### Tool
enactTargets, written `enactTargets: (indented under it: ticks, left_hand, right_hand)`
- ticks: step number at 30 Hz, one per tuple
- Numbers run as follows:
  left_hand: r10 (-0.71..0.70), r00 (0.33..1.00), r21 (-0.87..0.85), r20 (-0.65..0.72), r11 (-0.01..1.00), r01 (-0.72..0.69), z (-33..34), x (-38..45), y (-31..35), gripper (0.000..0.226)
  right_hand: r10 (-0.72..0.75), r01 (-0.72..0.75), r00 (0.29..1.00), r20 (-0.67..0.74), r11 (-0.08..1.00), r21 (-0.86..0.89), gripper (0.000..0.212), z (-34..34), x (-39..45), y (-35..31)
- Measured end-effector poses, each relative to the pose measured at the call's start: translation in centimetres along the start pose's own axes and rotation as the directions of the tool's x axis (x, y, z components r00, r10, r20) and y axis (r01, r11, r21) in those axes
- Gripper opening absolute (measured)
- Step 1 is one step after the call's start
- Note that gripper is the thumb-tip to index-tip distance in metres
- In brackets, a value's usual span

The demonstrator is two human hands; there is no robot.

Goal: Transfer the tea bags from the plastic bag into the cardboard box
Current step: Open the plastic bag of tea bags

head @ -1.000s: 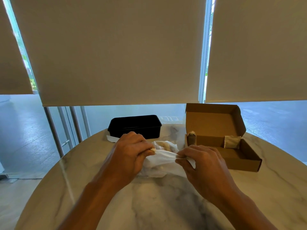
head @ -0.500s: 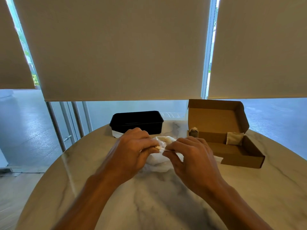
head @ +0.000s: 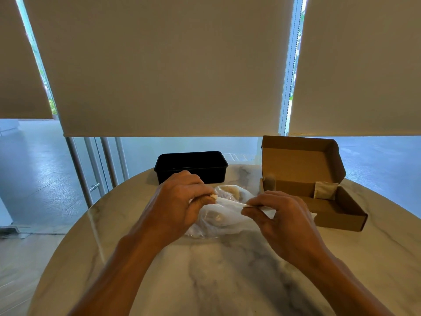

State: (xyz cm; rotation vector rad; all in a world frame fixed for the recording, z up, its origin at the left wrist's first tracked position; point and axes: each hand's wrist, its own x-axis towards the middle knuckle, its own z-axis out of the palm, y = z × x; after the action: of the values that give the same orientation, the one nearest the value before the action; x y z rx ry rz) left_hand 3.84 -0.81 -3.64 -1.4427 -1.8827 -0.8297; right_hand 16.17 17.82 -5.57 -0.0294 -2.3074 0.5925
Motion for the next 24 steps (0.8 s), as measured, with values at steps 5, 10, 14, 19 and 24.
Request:
enactTargets:
  ticks: [5,10,14,19,24]
  left_hand:
    - [0.003,1.0,-0.002,-0.014,1.0,-0.003,0.5,0.1,0.5,0.026]
    - [0.021,1.0,0.016,0.015,1.0,-0.021,0.6,0.4,1.6,0.031]
    - [0.009,1.0,0.021,0.011,1.0,-0.009,0.3,0.1,1.6,0.032]
    - [-0.008,1.0,-0.001,0.005,1.0,0.008,0.2,-0.3,1.3,0.036]
    - [-0.019,1.0,0.009,-0.01,1.0,0.019,0.0,-0.3,1.0,0.032]
  right_hand:
    - [0.1,-0.108,0.993,0.056,0.982,0.157,0.015,-0.1,-0.3,-0.2]
    - [0.063,-0.066,0.998,0.021,0.979,0.191,0.031,0.8,0.2,-2.0]
    - [0.028,-0.024,0.999,-0.016,0.985,0.174,0.026,1.3,0.2,-2.4]
    - [0.021,-0.018,1.0,-0.021,0.99,0.143,0.027,1.1,0.1,-2.2]
    - [0.01,-0.005,0.999,-0.05,0.995,0.102,0.027,0.9,-0.2,-1.7]
